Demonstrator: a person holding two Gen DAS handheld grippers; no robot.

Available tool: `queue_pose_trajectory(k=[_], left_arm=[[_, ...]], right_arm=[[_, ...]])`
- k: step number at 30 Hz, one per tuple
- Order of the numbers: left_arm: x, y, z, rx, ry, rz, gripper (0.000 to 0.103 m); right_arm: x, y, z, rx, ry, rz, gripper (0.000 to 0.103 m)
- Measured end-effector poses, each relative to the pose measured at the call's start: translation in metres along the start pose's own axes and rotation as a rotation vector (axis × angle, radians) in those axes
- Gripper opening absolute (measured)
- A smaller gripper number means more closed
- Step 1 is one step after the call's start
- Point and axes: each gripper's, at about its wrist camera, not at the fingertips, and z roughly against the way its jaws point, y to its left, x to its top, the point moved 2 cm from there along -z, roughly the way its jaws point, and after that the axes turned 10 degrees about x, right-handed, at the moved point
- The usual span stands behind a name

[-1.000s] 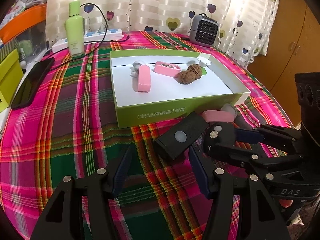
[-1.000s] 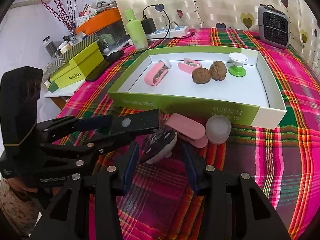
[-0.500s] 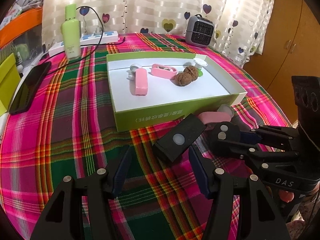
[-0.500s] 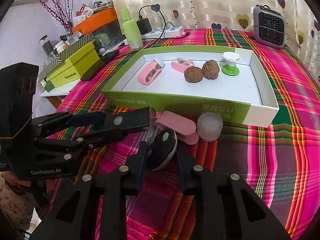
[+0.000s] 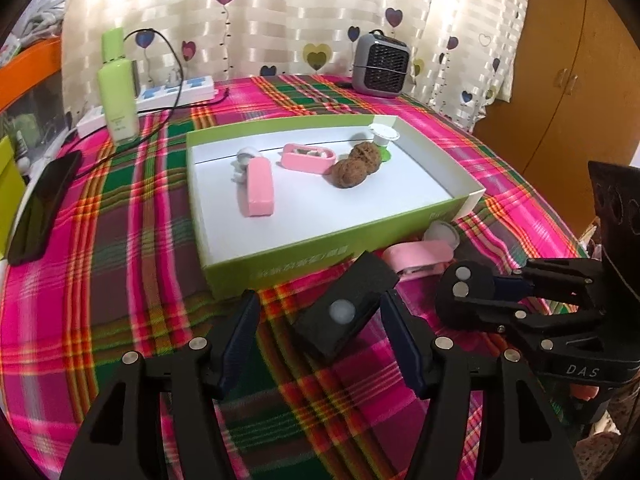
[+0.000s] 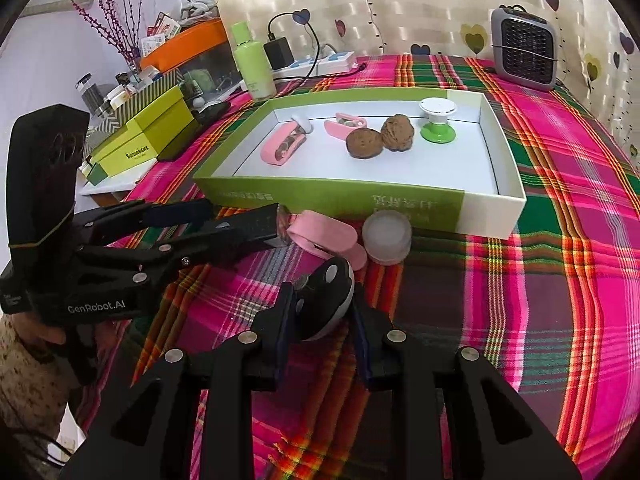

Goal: Organize objects
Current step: 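Close the right tool on the black round object with white dome, then close the left tool on the black rectangular device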

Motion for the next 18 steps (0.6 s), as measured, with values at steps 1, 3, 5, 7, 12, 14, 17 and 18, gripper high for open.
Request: queue_pose_trajectory(k=[1, 3, 5, 7, 12, 14, 17, 18], left_arm=[[0.001, -0.001, -0.002, -0.007, 0.001, -0.003, 0.062], [0.003, -0.003, -0.006, -0.006, 0.013, -0.009, 0.063], [0.003, -0.006, -0.009, -0.02, 0.022, -0.013, 0.063], [0.003, -0.009, -0.011, -0.038, 0.027, -0.017, 0.063], [0.003, -0.019, -0.012, -0.049, 0.028, -0.031, 0.063], [0.003, -0.02, -0.012, -0.054, 0.029, -0.03, 0.063], [0.003, -0.021, -0.013, -0.047, 0.031, -0.032, 0.062], [0.004, -0.022, -0.013, -0.041, 0.032, -0.032, 0.063]], right_arm=[[0.0, 0.0, 0.0, -0.002, -0.001, -0.001, 0.028], [0.0, -0.001, 0.001, -0.004, -0.003, -0.001, 0.028], [0.0, -0.002, 0.001, -0.003, -0.004, -0.004, 0.028], [0.001, -0.004, 0.002, -0.004, -0.004, -0.006, 0.028], [0.001, -0.005, 0.003, -0.001, -0.008, -0.01, 0.028], [0.002, -0.005, 0.003, 0.001, -0.01, -0.009, 0.028], [0.002, -0.006, 0.003, 0.003, -0.013, -0.01, 0.028], [0.002, -0.006, 0.003, 0.002, -0.013, -0.009, 0.028]])
